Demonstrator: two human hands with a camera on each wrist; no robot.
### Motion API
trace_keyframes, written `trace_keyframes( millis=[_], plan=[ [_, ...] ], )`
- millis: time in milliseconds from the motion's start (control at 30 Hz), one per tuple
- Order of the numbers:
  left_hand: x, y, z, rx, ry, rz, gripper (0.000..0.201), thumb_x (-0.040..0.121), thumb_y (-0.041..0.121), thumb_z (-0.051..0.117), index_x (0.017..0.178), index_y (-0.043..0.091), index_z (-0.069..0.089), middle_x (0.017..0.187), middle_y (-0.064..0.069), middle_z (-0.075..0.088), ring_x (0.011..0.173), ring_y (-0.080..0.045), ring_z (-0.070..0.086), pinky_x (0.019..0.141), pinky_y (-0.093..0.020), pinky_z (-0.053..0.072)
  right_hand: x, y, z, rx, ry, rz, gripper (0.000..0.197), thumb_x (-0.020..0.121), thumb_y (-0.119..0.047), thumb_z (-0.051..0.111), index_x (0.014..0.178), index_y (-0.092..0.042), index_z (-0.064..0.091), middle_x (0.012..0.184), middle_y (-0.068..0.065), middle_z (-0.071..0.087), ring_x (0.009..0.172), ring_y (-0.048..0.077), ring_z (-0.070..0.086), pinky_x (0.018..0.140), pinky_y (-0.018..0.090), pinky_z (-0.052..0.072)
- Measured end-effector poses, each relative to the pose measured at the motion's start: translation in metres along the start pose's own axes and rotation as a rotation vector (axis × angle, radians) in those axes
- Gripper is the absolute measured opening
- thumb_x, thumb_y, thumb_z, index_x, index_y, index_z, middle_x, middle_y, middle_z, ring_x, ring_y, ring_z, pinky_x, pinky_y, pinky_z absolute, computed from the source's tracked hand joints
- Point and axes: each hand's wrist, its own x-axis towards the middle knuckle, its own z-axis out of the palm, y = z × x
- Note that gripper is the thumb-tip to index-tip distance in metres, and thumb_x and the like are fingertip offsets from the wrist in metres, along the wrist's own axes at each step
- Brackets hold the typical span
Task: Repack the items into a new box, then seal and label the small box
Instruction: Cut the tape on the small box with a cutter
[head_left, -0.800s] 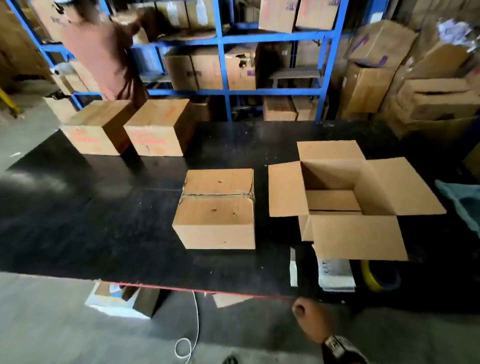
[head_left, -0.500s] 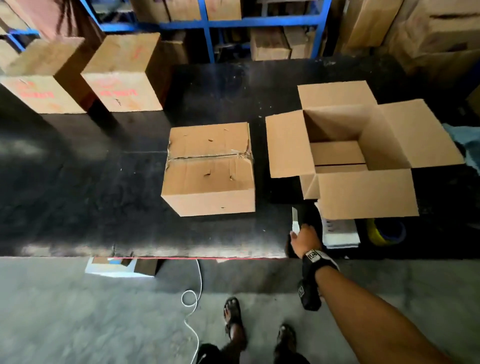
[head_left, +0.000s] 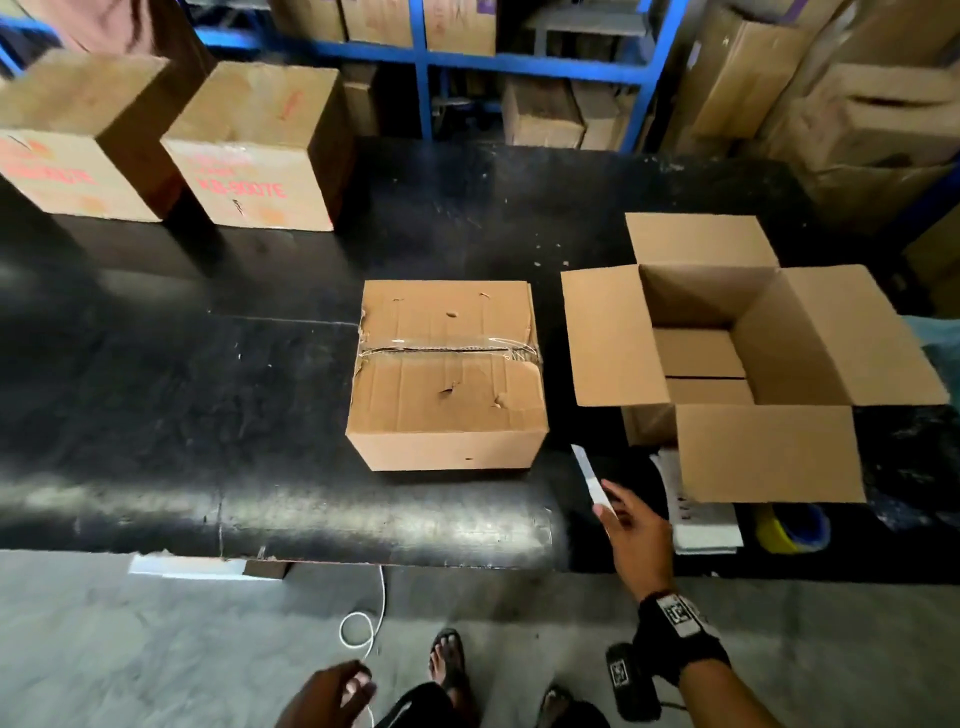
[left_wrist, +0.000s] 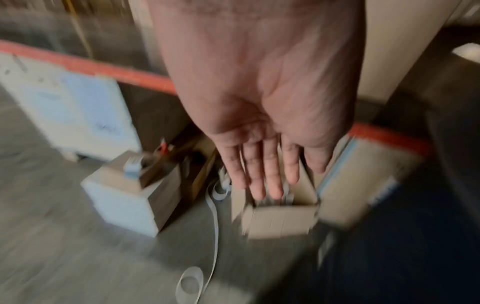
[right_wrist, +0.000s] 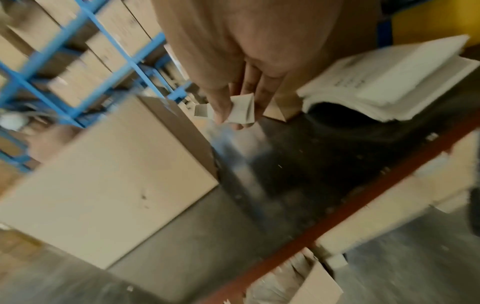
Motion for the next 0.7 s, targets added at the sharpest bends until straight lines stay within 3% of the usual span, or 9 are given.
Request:
trace_keyframes(
  millis=[67, 100, 200, 267, 333, 400, 467, 600, 700],
  plan=[
    [0.024, 0.024, -0.034, 0.076, 0.103, 0.028, 0.021, 0.082, 0.076, 0.044, 0.094, 0.064, 0.056, 0.095, 0.021, 0.070, 0.096, -0.006, 0.069, 0.077, -0.021, 0.051, -0.001, -0.028, -0.013, 0.069, 0.023, -0.102, 0.035, 0.093, -0.012, 0.073, 0.128, -0.019, 0.071, 0.119, -0.008, 0.073, 0.109, 0.002, 0.067, 0.096, 0.015, 0.050],
    [0.036, 0.041, -0.054, 0.060, 0.174, 0.066, 0.029, 0.086, 0.074, 0.040, 0.100, 0.057, 0.059, 0.099, 0.020, 0.070, 0.094, -0.006, 0.069, 0.076, -0.025, 0.053, 0.001, -0.042, -0.019, 0.074, 0.028, -0.152, 0.035, 0.094, -0.013, 0.072, 0.128, -0.019, 0.071, 0.119, -0.009, 0.072, 0.108, -0.001, 0.066, 0.094, 0.009, 0.047],
    [0.078, 0.101, -0.109, 0.104, 0.402, 0.247, 0.036, 0.093, 0.055, 0.042, 0.106, 0.032, 0.066, 0.105, 0.011, 0.070, 0.090, -0.012, 0.068, 0.072, -0.030, 0.056, 0.031, -0.085, -0.024, 0.050, -0.007, -0.297, 0.035, 0.096, -0.016, 0.070, 0.131, -0.021, 0.069, 0.113, -0.011, 0.072, 0.094, -0.008, 0.064, 0.085, 0.003, 0.046],
    [0.104, 0.139, -0.134, 0.142, 0.483, 0.379, 0.034, 0.097, 0.048, 0.044, 0.118, 0.027, 0.060, 0.118, 0.005, 0.065, 0.102, -0.016, 0.065, 0.080, -0.037, 0.057, 0.057, -0.115, -0.017, 0.074, -0.071, -0.394, 0.035, 0.096, -0.011, 0.068, 0.130, -0.016, 0.069, 0.119, -0.010, 0.070, 0.102, -0.014, 0.062, 0.090, 0.003, 0.044],
    [0.138, 0.161, -0.148, 0.238, 0.462, 0.373, 0.044, 0.100, 0.048, 0.042, 0.137, 0.025, 0.049, 0.141, 0.002, 0.052, 0.129, -0.018, 0.051, 0.103, -0.040, 0.048, 0.084, -0.143, -0.005, 0.022, -0.099, -0.539, 0.036, 0.093, -0.004, 0.070, 0.129, -0.011, 0.070, 0.122, -0.008, 0.068, 0.106, -0.008, 0.063, 0.091, 0.004, 0.045],
    [0.168, 0.171, -0.150, 0.387, 0.392, 0.294, 0.063, 0.100, 0.054, 0.033, 0.153, 0.019, 0.030, 0.160, -0.001, 0.028, 0.150, -0.020, 0.019, 0.122, -0.039, 0.022, 0.106, -0.167, 0.010, -0.010, -0.159, -0.660, 0.039, 0.089, 0.001, 0.073, 0.126, -0.011, 0.072, 0.121, -0.008, 0.069, 0.105, 0.000, 0.066, 0.091, 0.006, 0.047],
    [0.190, 0.176, -0.151, 0.537, 0.352, 0.223, 0.075, 0.098, 0.060, 0.020, 0.157, 0.014, 0.014, 0.165, -0.004, 0.011, 0.153, -0.022, -0.001, 0.125, -0.037, 0.004, 0.124, -0.188, 0.026, -0.016, -0.271, -0.699, 0.039, 0.089, 0.002, 0.073, 0.125, -0.015, 0.073, 0.121, -0.006, 0.072, 0.107, 0.002, 0.067, 0.095, 0.011, 0.049],
    [0.203, 0.178, -0.148, 0.639, 0.344, 0.188, 0.082, 0.097, 0.065, 0.020, 0.157, 0.009, 0.010, 0.165, -0.011, 0.006, 0.152, -0.030, -0.004, 0.122, -0.039, -0.006, 0.144, -0.222, 0.054, -0.130, -0.424, -0.784, 0.039, 0.090, 0.000, 0.071, 0.124, -0.020, 0.074, 0.122, -0.006, 0.073, 0.110, 0.006, 0.069, 0.100, 0.025, 0.053],
    [0.207, 0.177, -0.148, 0.636, 0.351, 0.218, 0.082, 0.098, 0.066, 0.018, 0.157, 0.010, 0.010, 0.165, -0.009, 0.004, 0.152, -0.028, -0.006, 0.122, -0.040, -0.009, 0.155, -0.243, 0.072, -0.203, -0.471, -0.872, 0.037, 0.092, -0.001, 0.069, 0.124, -0.020, 0.074, 0.119, -0.008, 0.074, 0.106, 0.004, 0.068, 0.096, 0.016, 0.050]
  ],
)
